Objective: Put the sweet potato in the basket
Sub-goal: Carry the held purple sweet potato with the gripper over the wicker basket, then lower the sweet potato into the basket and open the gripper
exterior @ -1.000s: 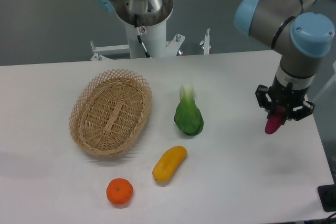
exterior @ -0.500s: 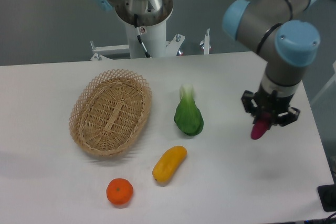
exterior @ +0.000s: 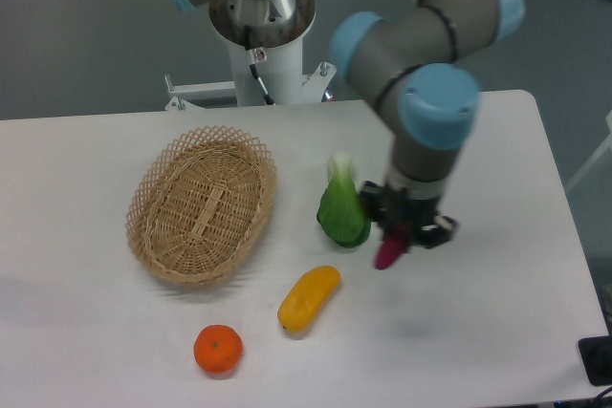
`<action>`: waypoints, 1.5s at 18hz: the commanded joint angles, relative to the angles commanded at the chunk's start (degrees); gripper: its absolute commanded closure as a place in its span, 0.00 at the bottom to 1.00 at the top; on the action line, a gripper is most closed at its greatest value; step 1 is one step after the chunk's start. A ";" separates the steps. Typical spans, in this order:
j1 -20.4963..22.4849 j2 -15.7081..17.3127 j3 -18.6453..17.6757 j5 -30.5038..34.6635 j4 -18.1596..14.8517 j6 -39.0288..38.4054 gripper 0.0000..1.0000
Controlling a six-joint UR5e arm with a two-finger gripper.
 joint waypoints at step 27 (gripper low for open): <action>-17.85 7.66 -19.62 -0.36 0.79 -1.49 0.00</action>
